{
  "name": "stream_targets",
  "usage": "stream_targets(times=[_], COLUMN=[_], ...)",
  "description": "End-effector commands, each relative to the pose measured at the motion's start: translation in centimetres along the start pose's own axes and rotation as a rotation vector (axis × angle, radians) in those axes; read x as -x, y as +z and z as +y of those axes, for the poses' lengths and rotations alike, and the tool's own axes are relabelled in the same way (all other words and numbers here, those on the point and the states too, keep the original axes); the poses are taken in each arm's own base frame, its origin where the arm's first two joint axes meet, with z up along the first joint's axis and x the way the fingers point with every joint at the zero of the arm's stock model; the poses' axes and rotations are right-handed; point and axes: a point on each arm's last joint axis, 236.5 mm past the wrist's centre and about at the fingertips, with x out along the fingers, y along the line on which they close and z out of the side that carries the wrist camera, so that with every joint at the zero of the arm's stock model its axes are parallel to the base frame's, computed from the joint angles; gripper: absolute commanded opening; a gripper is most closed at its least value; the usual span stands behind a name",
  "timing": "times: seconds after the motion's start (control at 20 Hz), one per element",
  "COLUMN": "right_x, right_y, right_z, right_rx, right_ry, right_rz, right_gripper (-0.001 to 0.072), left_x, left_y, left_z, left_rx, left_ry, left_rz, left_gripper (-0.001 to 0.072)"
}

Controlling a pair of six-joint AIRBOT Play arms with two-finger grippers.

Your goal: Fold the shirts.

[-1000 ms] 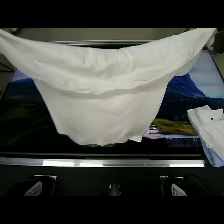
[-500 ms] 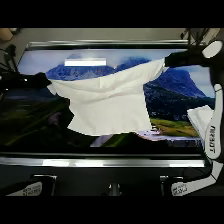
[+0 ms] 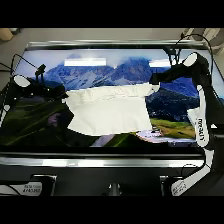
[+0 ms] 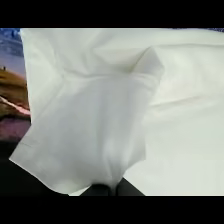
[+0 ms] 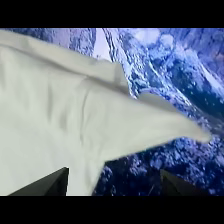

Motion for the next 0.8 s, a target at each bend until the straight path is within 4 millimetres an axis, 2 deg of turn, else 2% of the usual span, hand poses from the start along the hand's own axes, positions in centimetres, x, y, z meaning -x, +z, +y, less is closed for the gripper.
stream_targets(times=[0.0, 0.05, 0.1, 0.15, 0.2, 0.25, 0.5, 0.75], right_x=[2.2, 2.6, 3.0, 2.9, 2.3, 1.4, -1.7, -3.8], right_y=[-7.2, -10.6, -13.9, -16.4, -17.8, -18.6, -22.3, -22.7], right_z=[-0.9, 0.1, 2.1, 4.1, 5.4, 6.2, 6.6, 8.0], right_rx=[0.028, 0.027, 0.035, 0.037, 0.009, -0.013, -0.152, -0.261], right_ry=[0.031, 0.106, 0.203, 0.283, 0.316, 0.319, 0.273, 0.314], right_rz=[0.277, 0.395, 0.5, 0.553, 0.543, 0.516, 0.499, 0.438], right_gripper=[0.0571, 0.0534, 0.053, 0.053, 0.053, 0.0531, 0.0537, 0.0532], left_x=[0.1, 0.3, 0.4, 0.5, 0.5, 0.6, 0.8, 0.8], left_y=[-1.8, -2.0, -2.3, -2.5, -2.7, -3.0, -4.1, -4.4], left_z=[0.9, 1.2, 1.3, 1.4, 1.4, 1.4, 1.2, 1.2], left_rx=[0.005, -0.009, -0.019, -0.016, -0.015, -0.016, -0.04, -0.044], left_ry=[-0.001, -0.001, -0.002, -0.004, -0.006, -0.007, -0.018, -0.02], left_rz=[0.085, 0.097, 0.109, 0.118, 0.13, 0.139, 0.189, 0.202], left_gripper=[0.0029, 0.0029, 0.0029, 0.0029, 0.0029, 0.0029, 0.0029, 0.0029])
